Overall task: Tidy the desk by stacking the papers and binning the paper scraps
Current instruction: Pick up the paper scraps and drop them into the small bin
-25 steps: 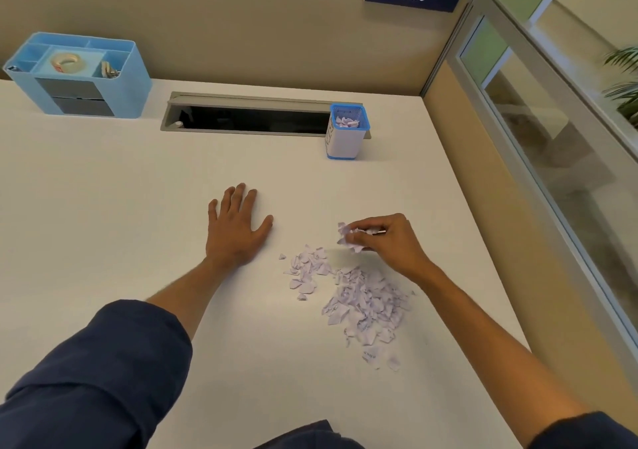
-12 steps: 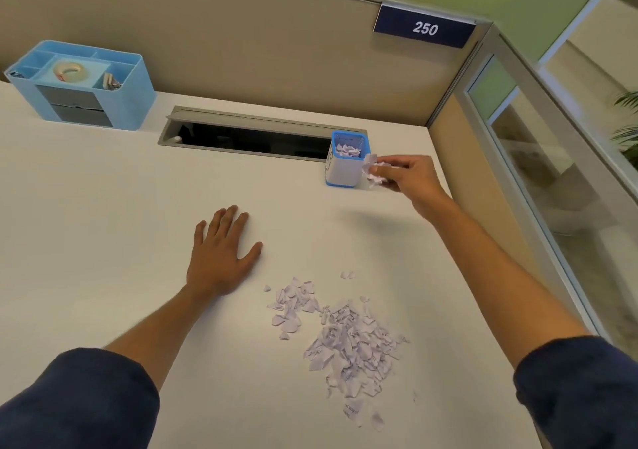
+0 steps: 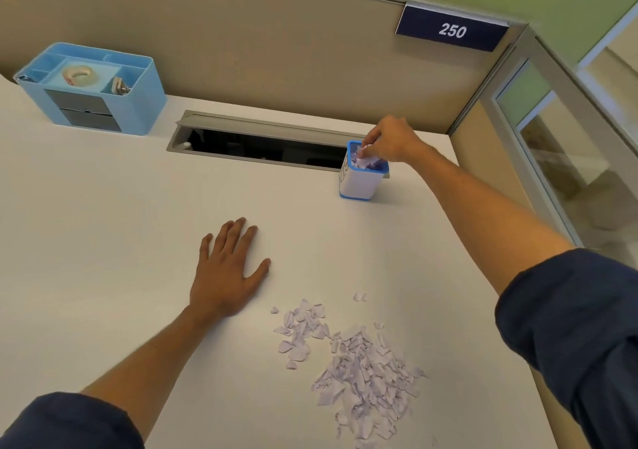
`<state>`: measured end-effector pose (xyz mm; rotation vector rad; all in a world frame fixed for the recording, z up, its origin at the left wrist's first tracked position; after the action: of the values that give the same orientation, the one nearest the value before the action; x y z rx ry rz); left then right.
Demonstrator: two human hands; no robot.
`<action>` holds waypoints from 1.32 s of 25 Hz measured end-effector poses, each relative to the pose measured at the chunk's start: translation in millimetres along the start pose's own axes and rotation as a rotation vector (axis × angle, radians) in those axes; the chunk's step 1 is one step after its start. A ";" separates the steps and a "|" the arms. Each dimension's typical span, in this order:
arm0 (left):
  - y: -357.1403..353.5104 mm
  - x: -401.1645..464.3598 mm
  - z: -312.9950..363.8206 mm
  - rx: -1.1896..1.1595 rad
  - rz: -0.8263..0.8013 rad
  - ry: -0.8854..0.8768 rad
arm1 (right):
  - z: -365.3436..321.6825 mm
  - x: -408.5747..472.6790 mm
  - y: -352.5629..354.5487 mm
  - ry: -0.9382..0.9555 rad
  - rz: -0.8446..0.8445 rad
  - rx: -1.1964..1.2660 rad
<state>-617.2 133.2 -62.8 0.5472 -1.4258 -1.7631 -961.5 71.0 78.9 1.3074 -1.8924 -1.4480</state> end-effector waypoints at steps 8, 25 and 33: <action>-0.2 0.4 -0.3 0.006 -0.005 0.001 | -12.6 7.6 5.7 0.028 0.020 -0.101; 2.0 -0.4 0.8 -0.010 -0.005 0.006 | -23.9 -15.2 10.8 0.094 0.125 -0.069; 2.3 -1.0 0.9 -0.016 -0.014 0.006 | 22.2 -135.9 -35.4 0.174 0.199 0.277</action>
<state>-616.6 134.4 -60.5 0.5548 -1.4053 -1.7817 -900.1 198.7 66.3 1.2737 -2.0896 -0.9681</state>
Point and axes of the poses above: each hand's wrist, its own x-axis towards the middle knuckle, its own y-axis out of the back of the hand, z = x × y, the point moved 8 cm from there along x, towards the middle knuckle, and after that the axes turned 6 degrees about -y, right-handed, at the moved point
